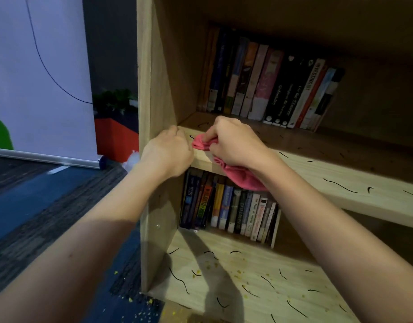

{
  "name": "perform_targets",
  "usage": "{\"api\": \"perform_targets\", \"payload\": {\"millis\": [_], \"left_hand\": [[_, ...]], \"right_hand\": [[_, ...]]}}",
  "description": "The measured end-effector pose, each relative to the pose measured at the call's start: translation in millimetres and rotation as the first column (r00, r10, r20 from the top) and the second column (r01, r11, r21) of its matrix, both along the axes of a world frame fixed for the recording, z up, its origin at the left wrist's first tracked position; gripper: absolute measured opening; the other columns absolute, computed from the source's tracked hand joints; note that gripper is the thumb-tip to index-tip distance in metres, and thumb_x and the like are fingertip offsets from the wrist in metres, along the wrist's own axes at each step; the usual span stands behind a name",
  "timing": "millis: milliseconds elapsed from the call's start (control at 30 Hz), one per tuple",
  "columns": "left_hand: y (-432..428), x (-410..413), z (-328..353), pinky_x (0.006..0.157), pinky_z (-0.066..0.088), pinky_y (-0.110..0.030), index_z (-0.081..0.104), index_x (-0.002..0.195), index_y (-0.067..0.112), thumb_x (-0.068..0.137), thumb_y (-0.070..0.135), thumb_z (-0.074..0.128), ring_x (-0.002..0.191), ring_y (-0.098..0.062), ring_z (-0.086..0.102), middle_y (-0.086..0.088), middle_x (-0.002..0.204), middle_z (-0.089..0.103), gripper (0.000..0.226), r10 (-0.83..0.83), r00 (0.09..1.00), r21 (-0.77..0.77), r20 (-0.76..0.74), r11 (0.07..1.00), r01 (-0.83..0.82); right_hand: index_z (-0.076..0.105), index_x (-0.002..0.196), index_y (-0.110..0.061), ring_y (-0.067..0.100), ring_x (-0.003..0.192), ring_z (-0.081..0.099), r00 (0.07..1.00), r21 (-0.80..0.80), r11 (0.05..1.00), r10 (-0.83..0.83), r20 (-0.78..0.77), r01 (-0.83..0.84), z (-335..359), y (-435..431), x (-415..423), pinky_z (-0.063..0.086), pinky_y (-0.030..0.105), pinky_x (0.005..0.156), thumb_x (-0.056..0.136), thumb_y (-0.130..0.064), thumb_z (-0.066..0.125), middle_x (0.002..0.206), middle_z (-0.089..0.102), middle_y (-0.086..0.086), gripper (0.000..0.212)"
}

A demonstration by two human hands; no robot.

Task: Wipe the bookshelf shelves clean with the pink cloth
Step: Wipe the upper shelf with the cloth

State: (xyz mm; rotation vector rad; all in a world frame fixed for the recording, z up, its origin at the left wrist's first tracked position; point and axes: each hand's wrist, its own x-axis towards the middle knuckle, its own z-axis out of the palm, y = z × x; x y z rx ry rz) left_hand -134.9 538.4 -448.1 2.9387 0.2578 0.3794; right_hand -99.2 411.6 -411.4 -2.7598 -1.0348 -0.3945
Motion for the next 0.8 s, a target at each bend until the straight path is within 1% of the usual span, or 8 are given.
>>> {"api": "perform_targets", "payload": {"millis": [100,167,300,467,667,800], "left_hand": [[0.8,1.7,-1.9,0.108,0.026,-0.034,0.029,0.142,-0.003,0.101,0.02,0.025,0.132,-0.031,0.033,-0.019,0.143,0.033,0.047,0.004,1.0,-0.034,0.014,0.999,-0.003],[0.1,1.4,-1.9,0.108,0.026,-0.035,0.03,0.142,-0.001,0.101,0.022,0.025,0.131,-0.03,0.034,-0.018,0.143,0.034,0.047,0.004,1.0,-0.052,0.022,0.999,-0.003],[-0.6,-0.9,-1.3,0.106,0.028,-0.034,0.032,0.141,-0.001,0.101,0.022,0.027,0.129,-0.03,0.035,-0.018,0.141,0.035,0.047,0.008,0.999,-0.045,0.039,0.999,-0.006],[-2.9,-3.2,-2.2,0.106,0.027,-0.033,0.031,0.14,-0.002,0.1,0.02,0.026,0.129,-0.03,0.034,-0.017,0.141,0.036,0.046,0.012,0.999,-0.034,0.05,0.999,-0.01],[-1.9,-3.3,-1.6,0.106,0.028,-0.034,0.033,0.139,-0.002,0.1,0.02,0.028,0.129,-0.03,0.035,-0.017,0.141,0.036,0.045,0.003,0.999,-0.033,0.051,0.999,-0.002],[-0.5,-2.4,-1.4,0.106,0.028,-0.035,0.034,0.139,-0.001,0.1,0.02,0.027,0.127,-0.03,0.036,-0.017,0.139,0.037,0.045,0.002,0.999,-0.038,0.054,0.999,0.0]], "right_hand": [[0.071,0.104,-0.027,0.026,0.111,0.054,0.999,0.028,0.999,-0.04,-0.027,0.041,0.5,-11.3,-3.8,0.045,0.038,0.093,0.085,-0.012,0.059,0.119,0.058,-0.001,0.027],[0.072,0.102,-0.028,0.026,0.11,0.056,0.998,0.032,0.998,-0.056,-0.009,0.056,1.5,-5.4,-1.5,0.047,0.039,0.093,0.084,-0.009,0.058,0.117,0.062,-0.001,0.03],[0.071,0.106,-0.024,0.027,0.107,0.059,0.999,-0.008,0.999,-0.032,-0.003,0.032,1.4,18.4,4.5,0.05,0.042,0.09,0.084,-0.004,0.055,0.115,0.064,0.003,0.034],[0.072,0.102,-0.026,0.024,0.106,0.06,0.999,-0.043,0.998,-0.037,-0.029,0.036,8.0,-4.0,7.1,0.05,0.041,0.091,0.084,-0.004,0.053,0.116,0.066,-0.001,0.034],[0.071,0.105,-0.024,0.027,0.105,0.06,0.999,-0.062,0.998,-0.029,-0.025,0.027,8.8,17.9,19.0,0.051,0.042,0.088,0.084,0.0,0.052,0.115,0.066,0.003,0.037],[0.072,0.101,-0.025,0.025,0.105,0.06,0.999,-0.007,0.999,-0.033,-0.037,0.032,6.0,4.5,18.1,0.051,0.042,0.09,0.083,-0.001,0.052,0.116,0.066,0.001,0.036]]}}
